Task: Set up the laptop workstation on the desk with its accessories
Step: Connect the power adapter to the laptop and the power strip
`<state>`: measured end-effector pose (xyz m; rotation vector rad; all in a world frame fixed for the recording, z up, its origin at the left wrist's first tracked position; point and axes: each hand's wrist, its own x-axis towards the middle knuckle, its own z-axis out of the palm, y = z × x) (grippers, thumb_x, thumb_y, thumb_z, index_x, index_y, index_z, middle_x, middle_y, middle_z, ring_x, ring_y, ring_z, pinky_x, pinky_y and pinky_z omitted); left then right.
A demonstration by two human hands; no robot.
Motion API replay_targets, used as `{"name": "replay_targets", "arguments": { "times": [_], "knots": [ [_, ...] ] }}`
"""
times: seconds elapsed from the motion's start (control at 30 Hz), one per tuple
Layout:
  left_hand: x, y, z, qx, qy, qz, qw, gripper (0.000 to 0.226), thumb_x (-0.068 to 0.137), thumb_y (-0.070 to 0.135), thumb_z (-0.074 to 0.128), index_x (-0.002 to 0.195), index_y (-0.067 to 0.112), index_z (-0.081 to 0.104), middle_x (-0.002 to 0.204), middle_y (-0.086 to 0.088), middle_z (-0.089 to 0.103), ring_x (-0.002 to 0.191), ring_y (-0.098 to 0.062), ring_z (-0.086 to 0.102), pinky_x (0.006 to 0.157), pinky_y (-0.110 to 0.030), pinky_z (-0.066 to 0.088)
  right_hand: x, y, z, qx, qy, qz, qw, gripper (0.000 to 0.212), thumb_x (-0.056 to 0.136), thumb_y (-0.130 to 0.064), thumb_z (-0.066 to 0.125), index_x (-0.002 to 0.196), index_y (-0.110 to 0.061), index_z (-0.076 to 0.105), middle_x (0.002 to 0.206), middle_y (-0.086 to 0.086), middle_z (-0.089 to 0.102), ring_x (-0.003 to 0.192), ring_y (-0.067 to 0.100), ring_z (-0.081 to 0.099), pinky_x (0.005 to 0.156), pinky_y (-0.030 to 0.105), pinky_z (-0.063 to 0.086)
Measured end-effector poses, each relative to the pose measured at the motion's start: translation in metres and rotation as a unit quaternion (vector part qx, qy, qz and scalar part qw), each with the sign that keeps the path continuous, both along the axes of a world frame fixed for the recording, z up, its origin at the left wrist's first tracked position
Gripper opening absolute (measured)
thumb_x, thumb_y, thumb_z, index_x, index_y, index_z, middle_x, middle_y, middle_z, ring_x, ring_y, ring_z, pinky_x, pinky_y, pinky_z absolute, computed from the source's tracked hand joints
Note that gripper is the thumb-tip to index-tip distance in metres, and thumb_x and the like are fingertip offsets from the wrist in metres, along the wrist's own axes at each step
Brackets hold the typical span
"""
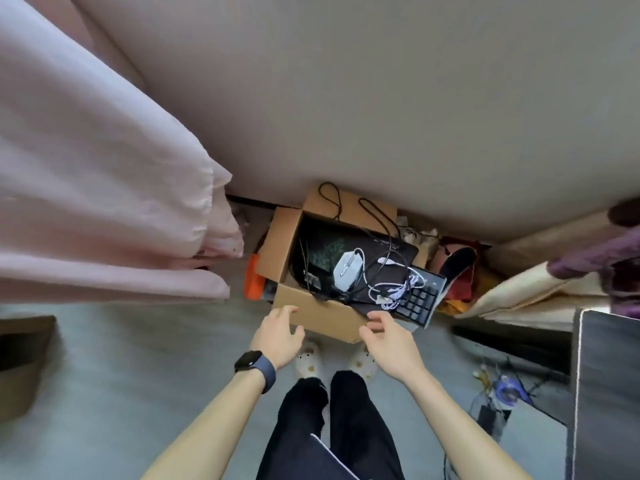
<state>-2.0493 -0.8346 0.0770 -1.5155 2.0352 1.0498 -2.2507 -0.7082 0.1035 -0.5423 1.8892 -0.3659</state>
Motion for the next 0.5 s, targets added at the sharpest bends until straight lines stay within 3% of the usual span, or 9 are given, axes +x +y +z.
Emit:
{"name": "replay_targets", "arguments": {
  "times": [0.1, 0.2, 0.23, 0.3, 0.37, 0.43, 0.5],
  "knots": [
    [-0.024, -0.006, -0.036, 0.005, -0.008, -0.052, 0.999, 0.052, 0.096, 0.035, 0.049, 0.145, 0.021, 0.04, 0.147, -0.004, 0.042, 0.133, -0.024, 0.043, 0.103, -0.037, 0.042, -0.006, -0.016, -0.044, 0.04, -0.052, -0.079, 0.995, 0.062, 0.093, -0.054, 0.057, 0.145, -0.024, 0.042, 0.131, -0.007, 0.061, 0.113, 0.019, 0.062, 0.104, 0.041, 0.048],
    [-0.051, -0.009, -0.075, 0.016, 0.003, -0.112, 0.994, 0.056, 0.094, 0.033, 0.053, 0.147, 0.021, 0.038, 0.149, -0.005, 0.04, 0.135, -0.026, 0.039, 0.107, -0.039, 0.039, -0.01, -0.035, -0.093, 0.034, -0.099, -0.196, 0.975, 0.103, 0.07, -0.076, 0.064, 0.154, -0.027, 0.031, 0.138, -0.004, 0.052, 0.121, 0.023, 0.061, 0.103, 0.048, 0.051],
    [-0.059, -0.01, -0.086, 0.017, 0.007, -0.128, 0.992, 0.059, 0.093, 0.033, 0.054, 0.148, 0.021, 0.036, 0.151, -0.005, 0.037, 0.137, -0.026, 0.037, 0.109, -0.039, 0.038, -0.011, -0.042, -0.106, 0.03, -0.107, -0.227, 0.968, 0.105, 0.067, -0.077, 0.065, 0.154, -0.029, 0.03, 0.137, -0.006, 0.049, 0.121, 0.023, 0.061, 0.102, 0.049, 0.053],
    [-0.071, -0.013, -0.104, 0.016, 0.011, -0.159, 0.987, 0.066, 0.093, 0.035, 0.055, 0.153, 0.023, 0.028, 0.158, -0.005, 0.028, 0.143, -0.026, 0.031, 0.113, -0.039, 0.034, -0.012, -0.057, -0.126, 0.02, -0.114, -0.254, 0.96, 0.077, 0.08, -0.068, 0.066, 0.141, -0.026, 0.045, 0.13, -0.009, 0.052, 0.115, 0.022, 0.064, 0.096, 0.049, 0.056],
    [-0.08, -0.018, -0.121, 0.015, 0.015, -0.18, 0.983, 0.07, 0.095, 0.037, 0.054, 0.155, 0.024, 0.022, 0.161, -0.006, 0.022, 0.146, -0.027, 0.025, 0.115, -0.039, 0.032, -0.012, -0.069, -0.139, -0.001, -0.064, -0.248, 0.967, 0.037, 0.091, -0.057, 0.059, 0.106, -0.024, 0.058, 0.11, -0.006, 0.066, 0.102, 0.021, 0.067, 0.093, 0.05, 0.056],
    [-0.085, -0.024, -0.13, 0.018, 0.029, -0.175, 0.984, 0.065, 0.096, 0.039, 0.052, 0.154, 0.026, 0.027, 0.159, -0.006, 0.027, 0.144, -0.028, 0.028, 0.114, -0.04, 0.033, -0.013, -0.079, -0.138, -0.006, -0.015, -0.197, 0.98, 0.034, 0.097, -0.052, 0.051, 0.087, -0.02, 0.056, 0.088, -0.003, 0.067, 0.091, 0.023, 0.065, 0.085, 0.046, 0.054],
    [-0.087, -0.03, -0.135, 0.023, 0.054, -0.181, 0.982, 0.052, 0.096, 0.043, 0.048, 0.145, 0.027, 0.043, 0.147, -0.006, 0.044, 0.135, -0.029, 0.04, 0.109, -0.042, 0.039, -0.015, -0.084, -0.13, -0.006, 0.008, -0.146, 0.989, 0.039, 0.101, -0.049, 0.046, 0.086, -0.014, 0.057, 0.084, -0.001, 0.067, 0.087, 0.024, 0.063, 0.077, 0.04, 0.048]
  ]
}}
